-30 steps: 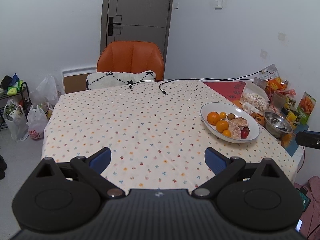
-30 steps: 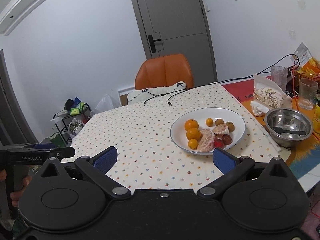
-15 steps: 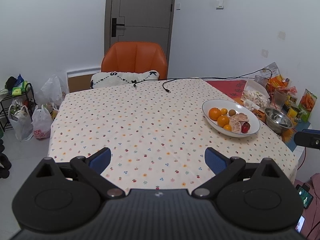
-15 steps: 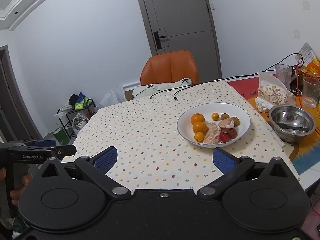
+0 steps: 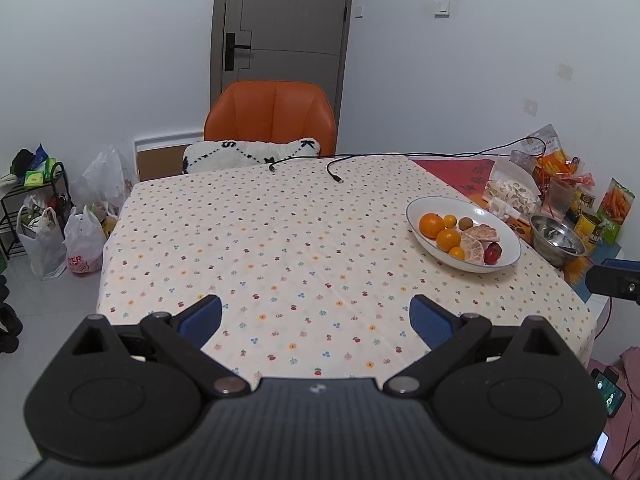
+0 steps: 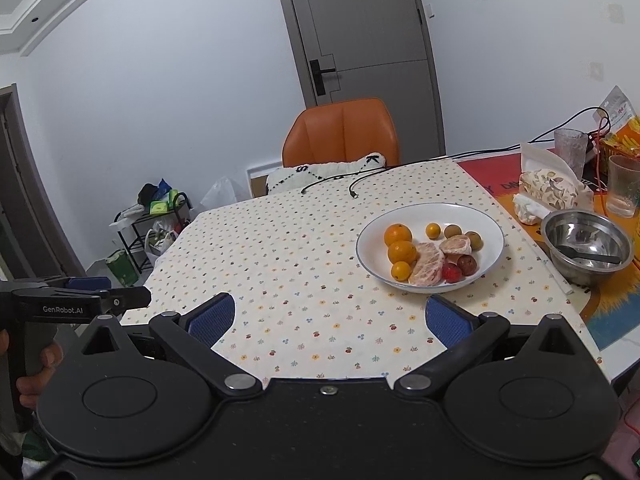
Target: Organize fruits
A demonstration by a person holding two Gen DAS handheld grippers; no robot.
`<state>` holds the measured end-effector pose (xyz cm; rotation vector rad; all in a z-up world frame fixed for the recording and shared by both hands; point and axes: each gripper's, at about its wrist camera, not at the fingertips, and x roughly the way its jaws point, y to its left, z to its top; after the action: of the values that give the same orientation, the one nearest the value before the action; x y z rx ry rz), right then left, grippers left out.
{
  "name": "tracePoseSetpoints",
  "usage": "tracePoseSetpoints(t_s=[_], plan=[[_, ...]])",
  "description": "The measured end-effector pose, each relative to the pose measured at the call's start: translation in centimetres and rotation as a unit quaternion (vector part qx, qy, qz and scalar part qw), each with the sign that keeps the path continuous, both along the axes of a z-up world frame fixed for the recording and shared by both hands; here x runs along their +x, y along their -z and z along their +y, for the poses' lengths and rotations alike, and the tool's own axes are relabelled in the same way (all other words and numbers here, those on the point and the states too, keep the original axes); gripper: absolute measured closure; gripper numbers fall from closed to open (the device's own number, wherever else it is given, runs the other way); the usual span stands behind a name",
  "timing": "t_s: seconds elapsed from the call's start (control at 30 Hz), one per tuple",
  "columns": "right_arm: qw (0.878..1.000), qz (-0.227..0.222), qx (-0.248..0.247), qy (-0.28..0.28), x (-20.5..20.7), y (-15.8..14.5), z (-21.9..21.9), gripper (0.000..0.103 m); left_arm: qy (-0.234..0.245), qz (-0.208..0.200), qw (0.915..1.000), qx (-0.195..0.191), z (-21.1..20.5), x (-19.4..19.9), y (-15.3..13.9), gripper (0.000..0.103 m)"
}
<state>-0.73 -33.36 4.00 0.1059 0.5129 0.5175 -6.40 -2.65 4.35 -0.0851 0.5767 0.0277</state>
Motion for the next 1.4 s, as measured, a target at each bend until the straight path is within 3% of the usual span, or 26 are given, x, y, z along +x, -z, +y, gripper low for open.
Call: tracePoseSetpoints(t_s=[1.4], plan=[[1.000,0.002,-0.002,0.002,0.32,0.38,-0.20,0.000,-0.003,0.003,1.0000,-0.005,0.23,0.03,0.33,0.004]])
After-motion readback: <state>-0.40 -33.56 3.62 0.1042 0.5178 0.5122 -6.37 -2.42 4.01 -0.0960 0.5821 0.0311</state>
